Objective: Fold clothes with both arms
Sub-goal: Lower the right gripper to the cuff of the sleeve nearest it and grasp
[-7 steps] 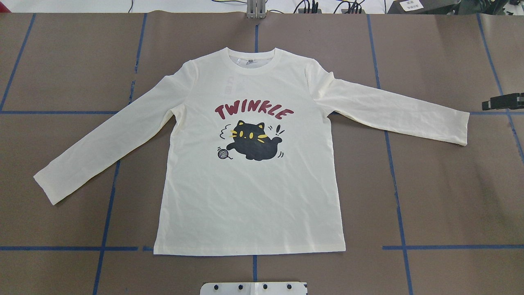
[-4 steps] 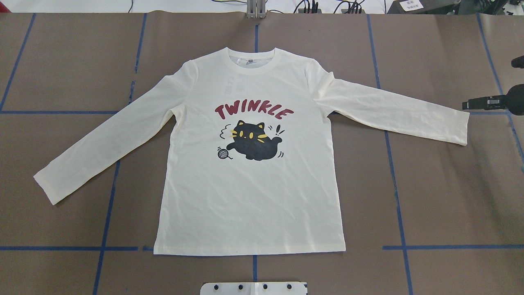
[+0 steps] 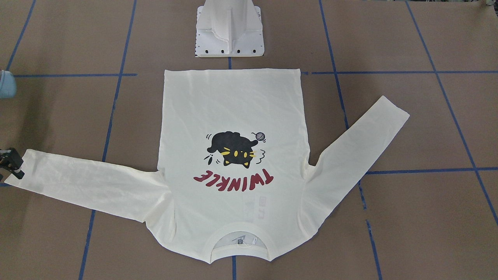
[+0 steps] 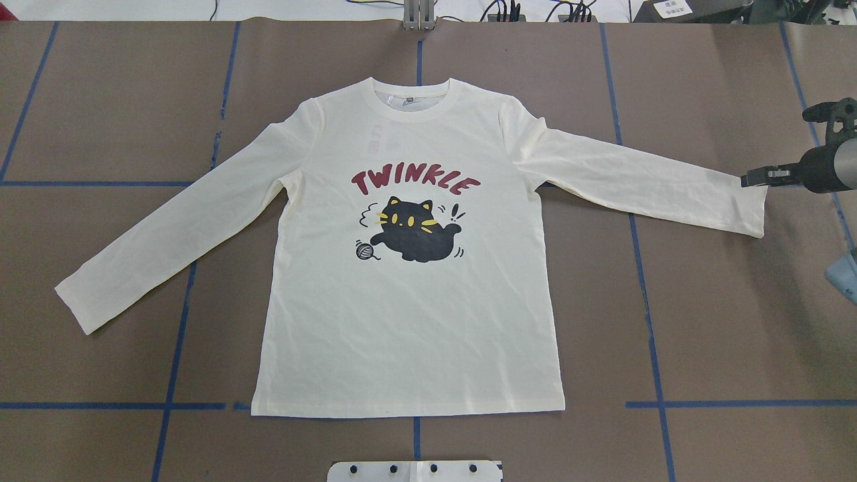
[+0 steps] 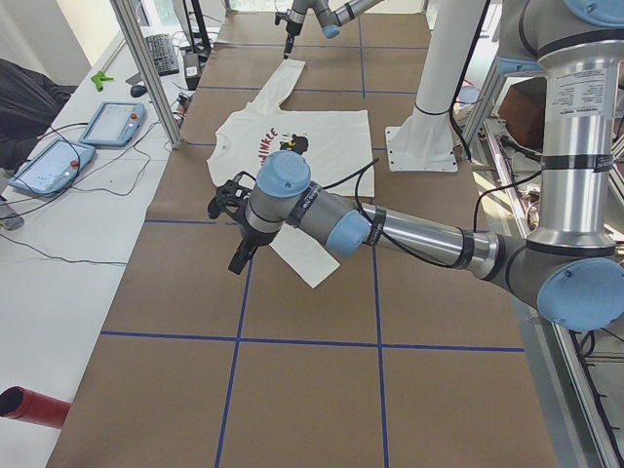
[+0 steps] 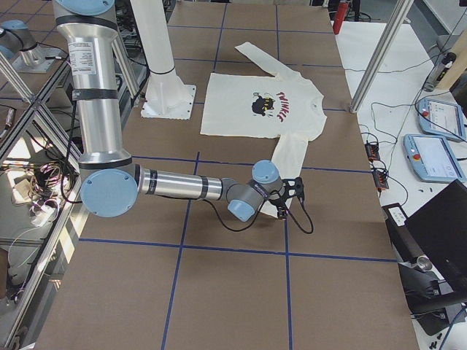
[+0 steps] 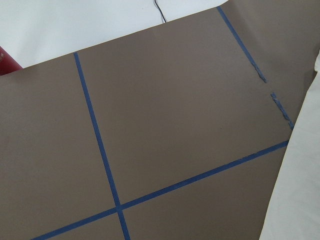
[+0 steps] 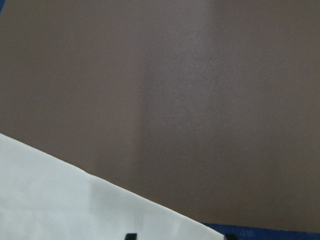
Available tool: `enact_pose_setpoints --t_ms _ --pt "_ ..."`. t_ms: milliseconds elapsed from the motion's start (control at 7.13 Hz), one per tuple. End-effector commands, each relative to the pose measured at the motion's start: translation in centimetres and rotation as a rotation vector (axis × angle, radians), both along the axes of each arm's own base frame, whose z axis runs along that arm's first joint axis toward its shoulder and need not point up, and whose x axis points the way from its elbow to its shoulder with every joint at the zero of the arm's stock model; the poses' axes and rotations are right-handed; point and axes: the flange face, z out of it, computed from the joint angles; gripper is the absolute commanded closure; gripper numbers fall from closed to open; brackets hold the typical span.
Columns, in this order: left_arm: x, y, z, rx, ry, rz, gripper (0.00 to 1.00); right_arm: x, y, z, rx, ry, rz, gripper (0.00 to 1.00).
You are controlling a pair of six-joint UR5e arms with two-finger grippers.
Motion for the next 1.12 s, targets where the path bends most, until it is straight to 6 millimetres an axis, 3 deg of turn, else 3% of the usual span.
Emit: enact_pose_setpoints --t_ms 0,561,701,981 --pt "0.0 0.01 0.09 0.003 0.0 0.0 0.0 -0.48 0.27 1.02 -0.014 0.012 -0.011 0.34" --pt "0.0 0.05 0.24 0.0 0.0 0.0 0.0 -0.45 0.12 1.72 -0.011 0.034 -0.004 0.39" --pt "0.0 0.05 0.24 0.0 0.0 0.0 0.0 -0.52 -0.02 1.47 -0.006 0.032 -0.004 0.46" --pt "0.0 0.05 0.24 0.0 0.0 0.0 0.0 -0.72 -0.38 0.88 0.002 0.027 -0.003 1.0"
